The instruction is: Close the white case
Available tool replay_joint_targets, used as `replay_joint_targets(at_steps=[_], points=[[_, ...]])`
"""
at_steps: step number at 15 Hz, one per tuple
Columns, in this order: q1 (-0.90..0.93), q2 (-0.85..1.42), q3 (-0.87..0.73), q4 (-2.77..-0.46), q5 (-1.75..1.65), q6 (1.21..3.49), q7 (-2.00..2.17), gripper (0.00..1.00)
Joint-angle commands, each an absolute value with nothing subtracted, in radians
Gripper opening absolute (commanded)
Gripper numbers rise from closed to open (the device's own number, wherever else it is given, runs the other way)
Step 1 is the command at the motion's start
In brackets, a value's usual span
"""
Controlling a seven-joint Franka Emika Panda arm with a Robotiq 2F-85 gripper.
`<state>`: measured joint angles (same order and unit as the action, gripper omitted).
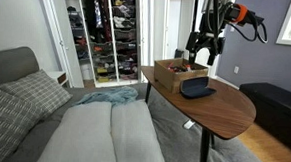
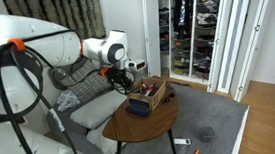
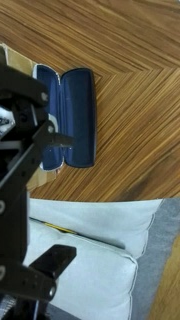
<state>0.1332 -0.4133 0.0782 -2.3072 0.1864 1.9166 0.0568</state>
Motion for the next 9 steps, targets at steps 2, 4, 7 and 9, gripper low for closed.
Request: replay_joint_targets(at_steps=[2, 4, 7, 9], points=[[0.124, -0.413, 0.086, -2.305, 0.189, 1.913, 0.054, 1.00], [0.124, -0.413, 0.086, -2.305, 0.189, 1.913, 0.054, 1.00], [0.100, -0.401, 0.077, -2.311, 0.188, 1.929, 0.097, 1.00], [0.079, -0.405, 0.071, -2.326, 0.180, 1.959, 0.107, 1.00]])
